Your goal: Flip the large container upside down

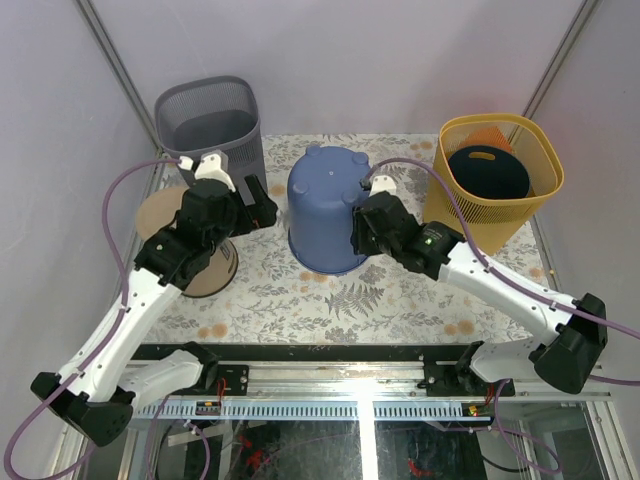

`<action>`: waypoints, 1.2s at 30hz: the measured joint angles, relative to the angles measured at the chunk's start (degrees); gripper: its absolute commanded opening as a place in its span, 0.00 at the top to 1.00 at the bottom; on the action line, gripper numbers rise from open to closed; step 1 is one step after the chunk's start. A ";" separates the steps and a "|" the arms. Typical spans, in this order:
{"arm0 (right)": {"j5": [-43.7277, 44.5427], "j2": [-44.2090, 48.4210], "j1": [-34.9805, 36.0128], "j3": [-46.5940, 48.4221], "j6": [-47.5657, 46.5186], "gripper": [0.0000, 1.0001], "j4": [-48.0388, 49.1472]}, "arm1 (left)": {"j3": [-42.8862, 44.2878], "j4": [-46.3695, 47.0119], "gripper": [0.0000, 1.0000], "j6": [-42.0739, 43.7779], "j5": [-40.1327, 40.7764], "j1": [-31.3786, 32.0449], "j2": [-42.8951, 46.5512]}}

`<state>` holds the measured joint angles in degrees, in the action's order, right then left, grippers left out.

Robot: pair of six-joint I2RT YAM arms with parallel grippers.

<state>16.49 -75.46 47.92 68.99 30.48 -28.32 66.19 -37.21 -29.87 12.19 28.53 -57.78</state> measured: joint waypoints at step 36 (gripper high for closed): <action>-6.12 -49.92 -10.84 44.63 -3.80 0.52 11.61 | 15.06 -5.49 0.00 2.32 5.60 -12.61 -4.98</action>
<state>10.37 -125.38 37.08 113.62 26.68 -16.71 81.25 -42.70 -27.55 17.78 15.92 -62.76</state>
